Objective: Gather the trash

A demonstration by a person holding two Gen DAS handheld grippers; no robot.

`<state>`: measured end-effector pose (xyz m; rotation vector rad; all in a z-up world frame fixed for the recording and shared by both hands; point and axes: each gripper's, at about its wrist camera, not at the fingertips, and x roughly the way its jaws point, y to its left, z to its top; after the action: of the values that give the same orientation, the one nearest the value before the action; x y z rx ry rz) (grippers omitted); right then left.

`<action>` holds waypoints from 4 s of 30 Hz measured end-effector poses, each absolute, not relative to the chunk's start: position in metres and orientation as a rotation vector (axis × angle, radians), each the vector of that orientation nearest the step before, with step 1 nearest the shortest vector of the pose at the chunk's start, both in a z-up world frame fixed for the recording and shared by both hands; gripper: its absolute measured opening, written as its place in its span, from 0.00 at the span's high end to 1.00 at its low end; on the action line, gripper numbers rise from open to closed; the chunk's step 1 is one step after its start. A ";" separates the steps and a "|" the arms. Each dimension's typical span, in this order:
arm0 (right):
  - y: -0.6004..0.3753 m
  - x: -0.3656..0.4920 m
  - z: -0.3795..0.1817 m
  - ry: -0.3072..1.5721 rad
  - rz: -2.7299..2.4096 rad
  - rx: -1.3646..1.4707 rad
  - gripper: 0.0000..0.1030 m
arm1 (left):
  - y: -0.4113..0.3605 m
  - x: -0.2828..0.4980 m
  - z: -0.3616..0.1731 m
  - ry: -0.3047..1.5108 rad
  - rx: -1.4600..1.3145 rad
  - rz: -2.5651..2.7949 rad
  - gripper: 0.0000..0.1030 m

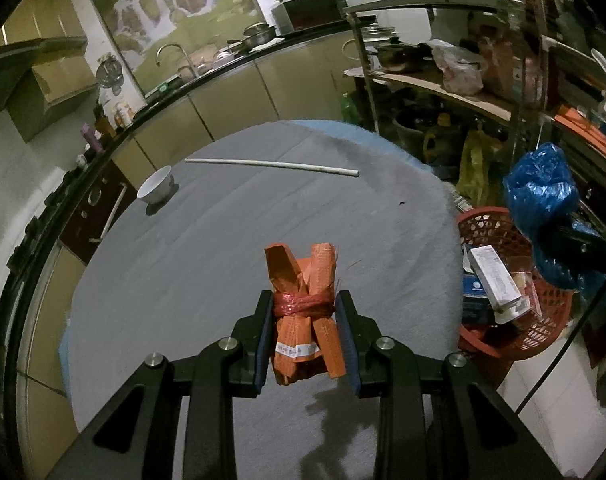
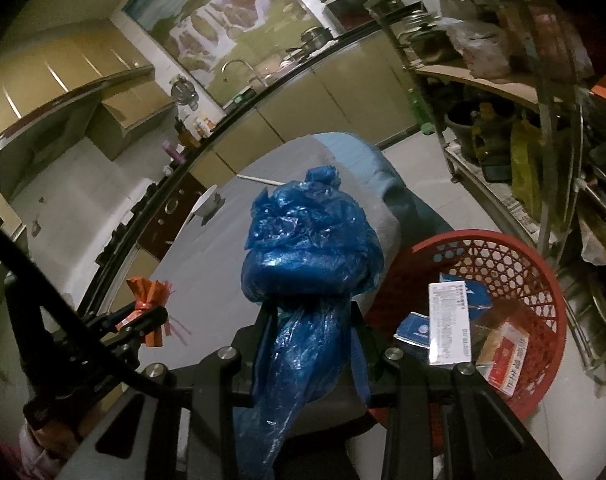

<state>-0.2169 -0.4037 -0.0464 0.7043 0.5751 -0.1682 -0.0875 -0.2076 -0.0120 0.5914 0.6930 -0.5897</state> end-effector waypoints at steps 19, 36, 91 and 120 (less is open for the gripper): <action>-0.457 -0.264 -0.065 0.568 -0.321 0.773 0.65 | -0.268 -0.099 -0.012 0.763 0.530 -0.820 0.69; -0.472 -0.278 -0.065 0.565 -0.362 0.796 0.65 | -0.315 -0.115 -0.019 0.747 0.603 -0.869 0.69; -0.457 -0.243 -0.087 0.703 -0.332 0.871 0.39 | -0.239 -0.070 0.000 0.704 0.486 -0.758 0.28; -0.272 -0.143 0.036 0.559 -0.123 0.379 0.39 | -0.050 -0.015 0.041 0.577 0.300 -0.218 0.14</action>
<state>-0.1425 -0.2718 0.0365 0.3790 0.5590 -0.1228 -0.0151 -0.0502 0.0412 0.2997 0.5771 -0.2176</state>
